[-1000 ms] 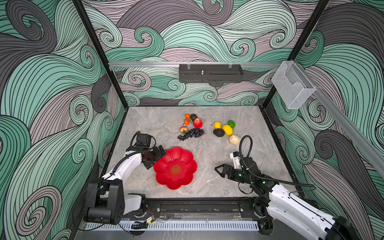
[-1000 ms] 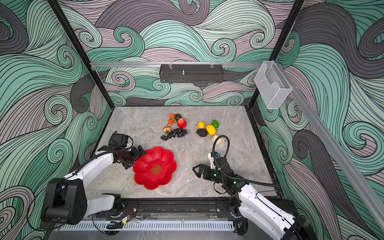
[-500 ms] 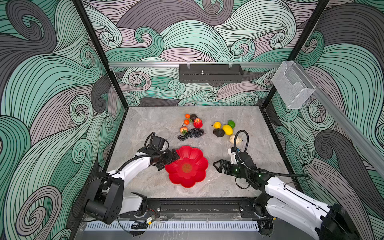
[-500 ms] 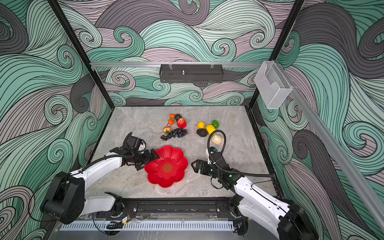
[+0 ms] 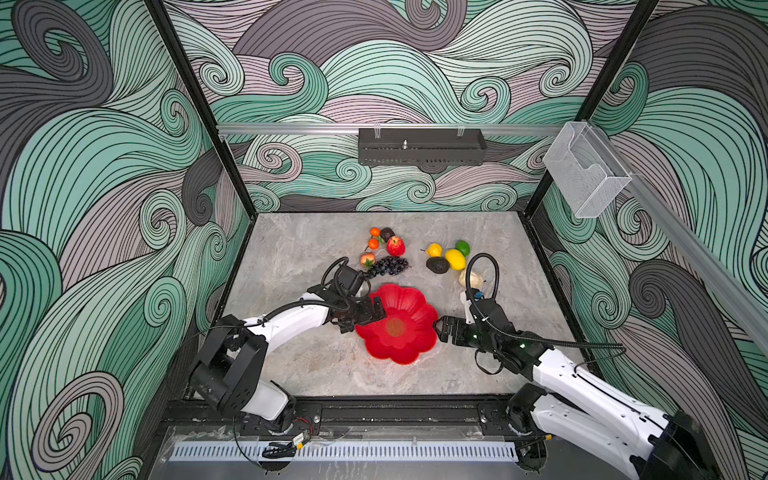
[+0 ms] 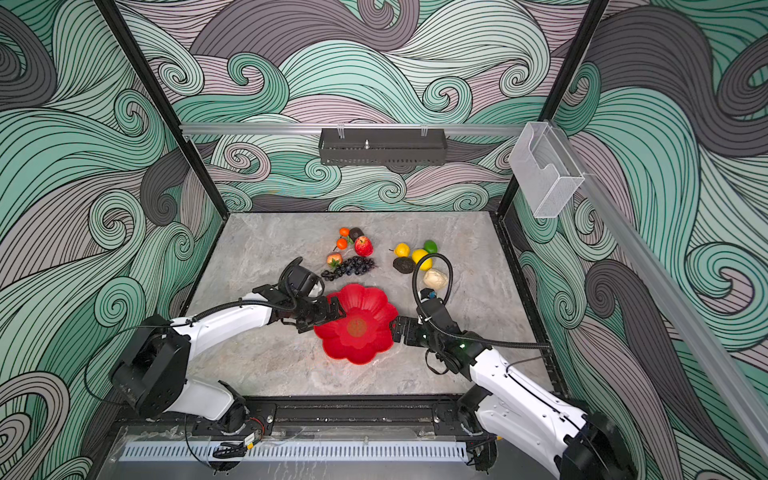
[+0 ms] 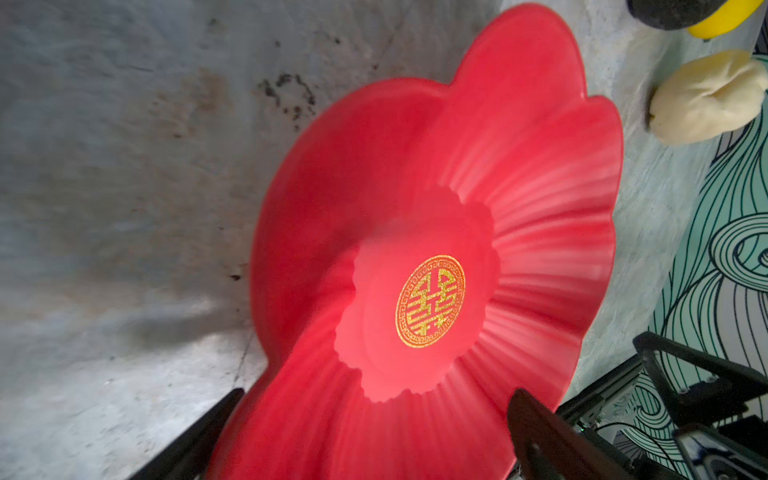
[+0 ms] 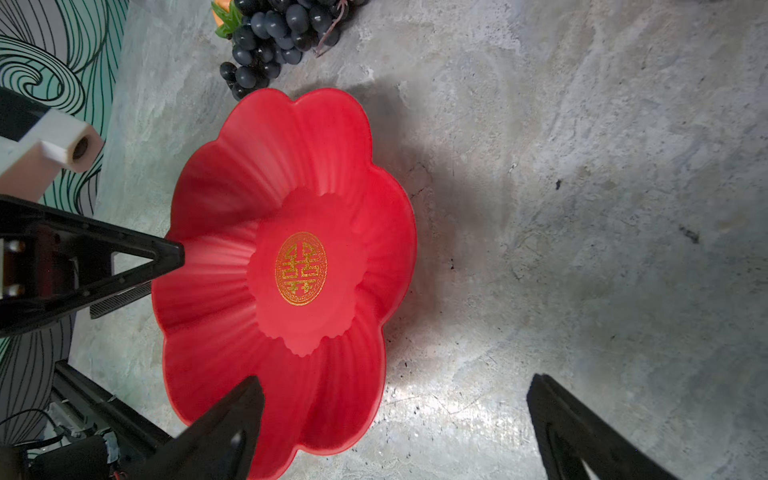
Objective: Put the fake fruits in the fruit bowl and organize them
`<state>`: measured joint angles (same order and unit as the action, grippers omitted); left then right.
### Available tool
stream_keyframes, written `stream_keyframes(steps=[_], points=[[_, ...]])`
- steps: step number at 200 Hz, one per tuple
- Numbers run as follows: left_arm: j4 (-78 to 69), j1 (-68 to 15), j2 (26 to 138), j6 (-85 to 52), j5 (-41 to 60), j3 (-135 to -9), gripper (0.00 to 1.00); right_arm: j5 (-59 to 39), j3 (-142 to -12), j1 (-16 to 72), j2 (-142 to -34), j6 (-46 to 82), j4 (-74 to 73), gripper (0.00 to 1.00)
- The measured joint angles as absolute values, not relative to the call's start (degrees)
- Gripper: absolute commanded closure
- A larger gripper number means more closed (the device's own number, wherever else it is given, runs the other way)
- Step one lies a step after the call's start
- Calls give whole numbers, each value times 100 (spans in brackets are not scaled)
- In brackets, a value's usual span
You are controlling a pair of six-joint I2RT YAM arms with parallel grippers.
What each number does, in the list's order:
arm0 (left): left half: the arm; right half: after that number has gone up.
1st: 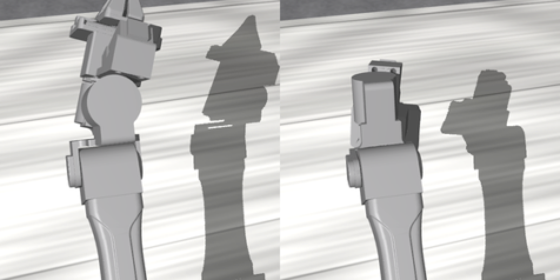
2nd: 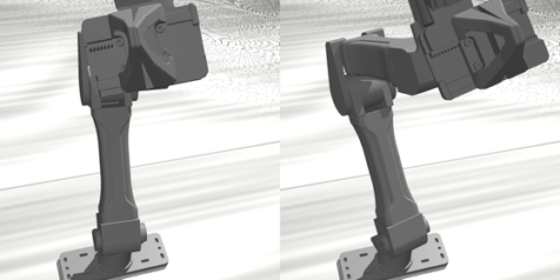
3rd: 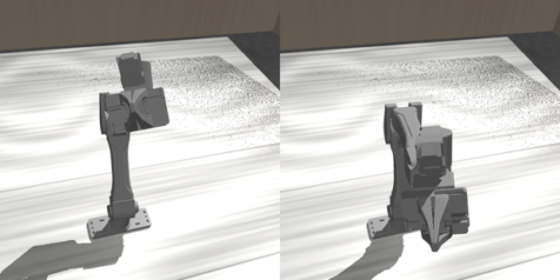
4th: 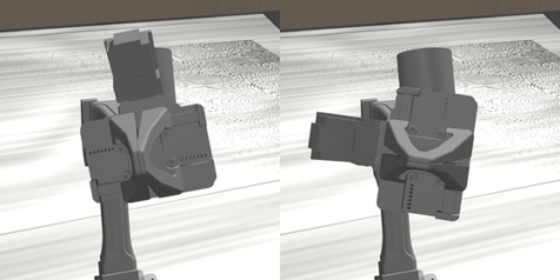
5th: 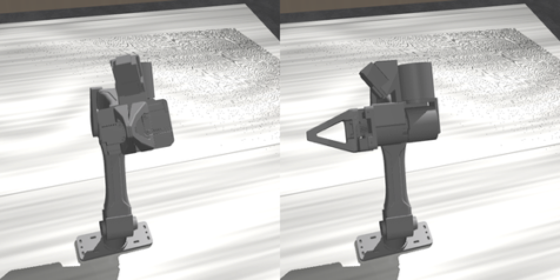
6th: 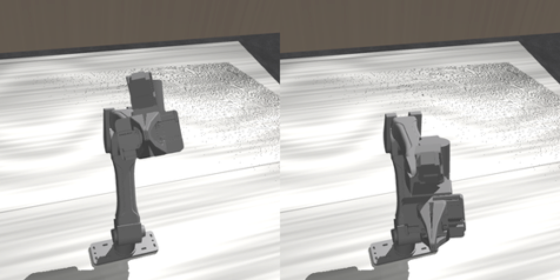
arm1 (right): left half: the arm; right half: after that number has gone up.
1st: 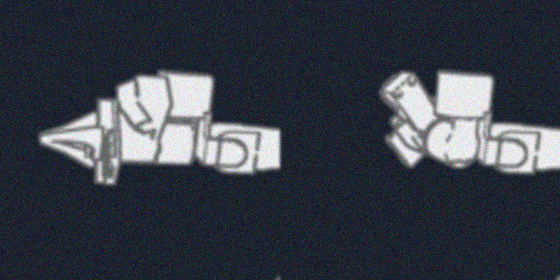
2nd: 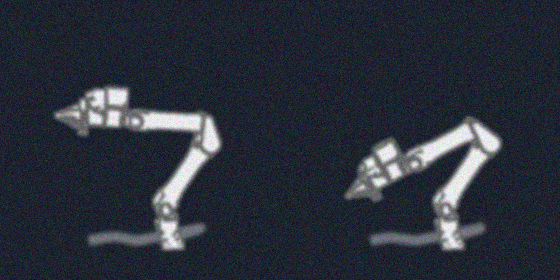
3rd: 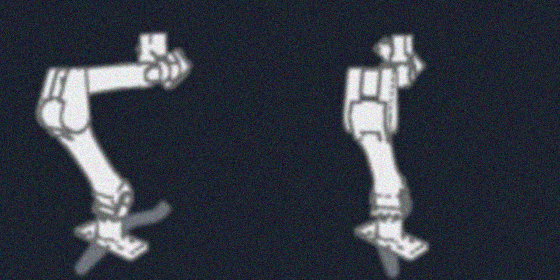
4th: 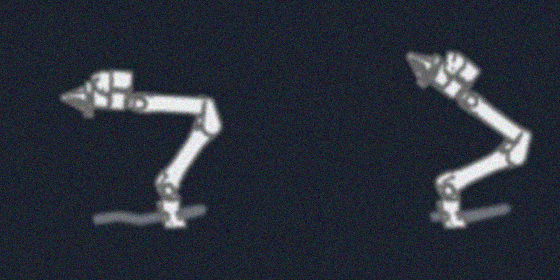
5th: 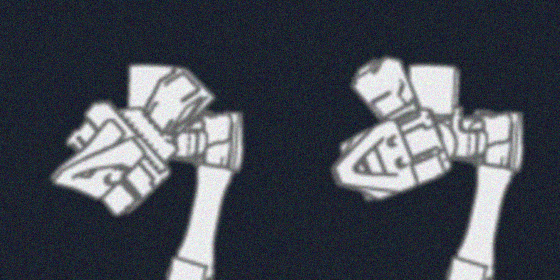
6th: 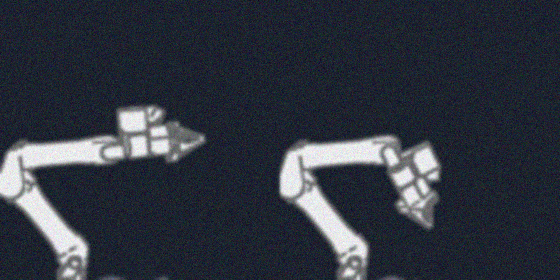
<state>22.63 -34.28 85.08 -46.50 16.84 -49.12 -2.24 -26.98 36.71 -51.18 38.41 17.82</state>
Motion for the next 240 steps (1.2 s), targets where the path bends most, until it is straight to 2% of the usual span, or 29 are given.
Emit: stream_keyframes(steps=[78,126,165,201,240], points=[[2316,-3820,8637,-4525,1553,-5046,1,-73,-3140,3297,-5229,3376,2104,0],[2847,-3704,8042,-4213,961,-5046,1,-148,-3551,2995,-5660,3087,2215,0],[3192,-3330,7655,-3942,537,-5017,1,-266,-4228,2971,-6517,2724,2209,0],[3175,-2910,6949,-3835,143,-4512,1,-370,-5124,2974,-7841,2403,2209,0],[3120,-2862,6215,-3686,-572,-3972,1,-375,-5806,2998,-8739,2233,2257,0]])
